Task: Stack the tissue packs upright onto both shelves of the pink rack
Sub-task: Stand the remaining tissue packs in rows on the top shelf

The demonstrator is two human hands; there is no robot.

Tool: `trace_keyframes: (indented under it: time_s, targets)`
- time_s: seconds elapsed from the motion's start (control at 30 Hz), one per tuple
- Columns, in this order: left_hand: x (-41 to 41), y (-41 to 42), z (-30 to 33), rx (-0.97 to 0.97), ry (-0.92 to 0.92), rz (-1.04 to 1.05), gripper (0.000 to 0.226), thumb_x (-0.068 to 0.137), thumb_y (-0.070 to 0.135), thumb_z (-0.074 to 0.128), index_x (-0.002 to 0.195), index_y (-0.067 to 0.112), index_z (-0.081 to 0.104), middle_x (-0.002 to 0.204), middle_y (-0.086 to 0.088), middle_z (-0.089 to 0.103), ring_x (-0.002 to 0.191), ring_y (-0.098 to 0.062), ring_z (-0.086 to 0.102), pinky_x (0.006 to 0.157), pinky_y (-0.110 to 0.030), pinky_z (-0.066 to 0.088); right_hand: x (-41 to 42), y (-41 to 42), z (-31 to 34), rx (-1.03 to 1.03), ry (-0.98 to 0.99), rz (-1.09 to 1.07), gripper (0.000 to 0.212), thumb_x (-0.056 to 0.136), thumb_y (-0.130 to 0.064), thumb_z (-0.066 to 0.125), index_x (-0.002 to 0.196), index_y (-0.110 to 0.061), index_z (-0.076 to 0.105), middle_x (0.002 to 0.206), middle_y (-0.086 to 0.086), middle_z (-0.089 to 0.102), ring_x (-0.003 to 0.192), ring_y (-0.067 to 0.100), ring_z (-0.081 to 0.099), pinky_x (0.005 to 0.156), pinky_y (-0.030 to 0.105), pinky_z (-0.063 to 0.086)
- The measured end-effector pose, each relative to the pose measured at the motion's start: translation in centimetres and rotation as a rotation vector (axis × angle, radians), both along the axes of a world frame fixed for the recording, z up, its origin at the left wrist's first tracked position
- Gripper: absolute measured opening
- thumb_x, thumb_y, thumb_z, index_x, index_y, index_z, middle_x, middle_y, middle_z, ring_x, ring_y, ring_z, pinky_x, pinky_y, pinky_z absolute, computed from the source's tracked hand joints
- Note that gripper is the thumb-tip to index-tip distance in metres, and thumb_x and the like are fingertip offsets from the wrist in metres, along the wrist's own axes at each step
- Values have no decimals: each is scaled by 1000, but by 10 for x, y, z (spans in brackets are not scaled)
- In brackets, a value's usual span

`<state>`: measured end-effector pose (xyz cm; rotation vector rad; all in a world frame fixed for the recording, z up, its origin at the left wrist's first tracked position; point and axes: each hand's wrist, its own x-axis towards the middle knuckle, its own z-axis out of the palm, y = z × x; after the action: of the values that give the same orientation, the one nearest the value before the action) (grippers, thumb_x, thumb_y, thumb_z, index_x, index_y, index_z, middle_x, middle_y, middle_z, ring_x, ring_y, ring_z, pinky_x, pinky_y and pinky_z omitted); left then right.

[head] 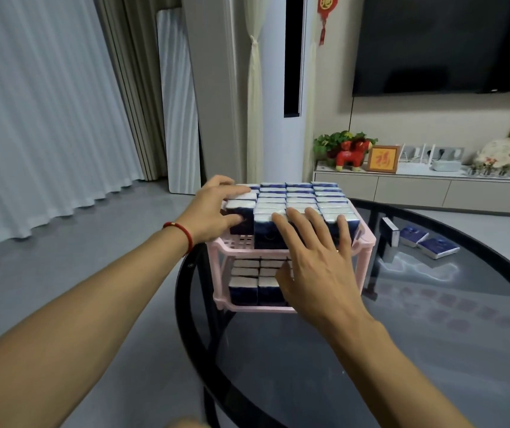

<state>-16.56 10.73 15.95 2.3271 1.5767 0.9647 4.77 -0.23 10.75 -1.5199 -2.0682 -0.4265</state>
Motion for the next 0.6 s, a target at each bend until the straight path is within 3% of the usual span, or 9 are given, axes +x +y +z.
trace_keyframes:
  time_s: [0.1,0.2,0.3,0.37,0.47,0.6]
  targets:
    - [2,4,-3,-21,65,-8,65,93,11,72,152,24,48,160,0,29,142,-18,33,115,-27,34,0,0,-1,12,6,-6,81,81,-24,65,155,-27,32,162,-1,35,153,28,23,124,57,2]
    - [-1,11,-1,-49,213,-23,75,92,20,73,158,25,37,166,1,25,150,-25,23,124,-42,27,-1,0,-1,16,8,-8,82,81,-24,64,156,-27,31,162,-1,34,153,28,23,124,56,0]
    - [-1,14,4,-30,403,-40,84,90,27,75,160,24,30,168,1,25,154,-26,16,124,-41,17,-1,0,-1,17,-2,-18,82,81,-25,63,157,-27,31,162,-1,34,153,28,24,124,55,-1]
    - [3,13,8,-6,446,-57,83,89,27,77,159,24,33,165,1,32,155,-25,18,124,-44,22,-1,0,-1,12,0,-17,82,82,-25,63,157,-28,31,162,-2,34,153,27,23,124,55,-1]
    - [5,13,10,13,416,-61,74,85,25,81,150,24,44,154,-4,46,147,-29,38,116,-48,39,-1,0,-1,12,-1,-18,82,83,-25,63,157,-28,30,163,-1,34,154,27,23,124,54,-2]
    - [6,16,11,-25,432,-83,72,87,23,79,147,20,40,164,-4,29,150,-27,32,117,-45,38,-1,-1,-1,7,1,-14,82,83,-26,63,157,-28,30,163,-2,33,154,27,23,124,55,2]
